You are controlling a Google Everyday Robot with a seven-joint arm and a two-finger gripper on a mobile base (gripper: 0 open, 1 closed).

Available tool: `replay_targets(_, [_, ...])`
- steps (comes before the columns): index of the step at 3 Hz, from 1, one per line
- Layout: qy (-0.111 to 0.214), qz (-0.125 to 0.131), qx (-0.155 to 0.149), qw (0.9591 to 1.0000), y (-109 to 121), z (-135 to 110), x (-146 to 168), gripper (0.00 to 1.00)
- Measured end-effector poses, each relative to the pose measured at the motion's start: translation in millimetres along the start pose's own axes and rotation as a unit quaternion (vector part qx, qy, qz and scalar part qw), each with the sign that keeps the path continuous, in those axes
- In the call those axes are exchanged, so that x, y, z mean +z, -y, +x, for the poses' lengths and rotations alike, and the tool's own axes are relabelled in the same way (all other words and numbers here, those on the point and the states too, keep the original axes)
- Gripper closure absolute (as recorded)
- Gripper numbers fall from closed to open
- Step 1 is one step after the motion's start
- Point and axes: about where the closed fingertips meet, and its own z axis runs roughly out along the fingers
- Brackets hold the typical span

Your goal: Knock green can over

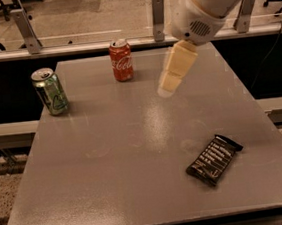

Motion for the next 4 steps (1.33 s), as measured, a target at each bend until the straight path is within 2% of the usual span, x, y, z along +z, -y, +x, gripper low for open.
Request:
replay_targets(2, [0.053, -0.006, 0.000, 0.9986, 12, -58, 42, 0.00])
replay_targets(4, [0.097, -0.019, -0.009, 0.9951, 15, -117, 81, 0.00])
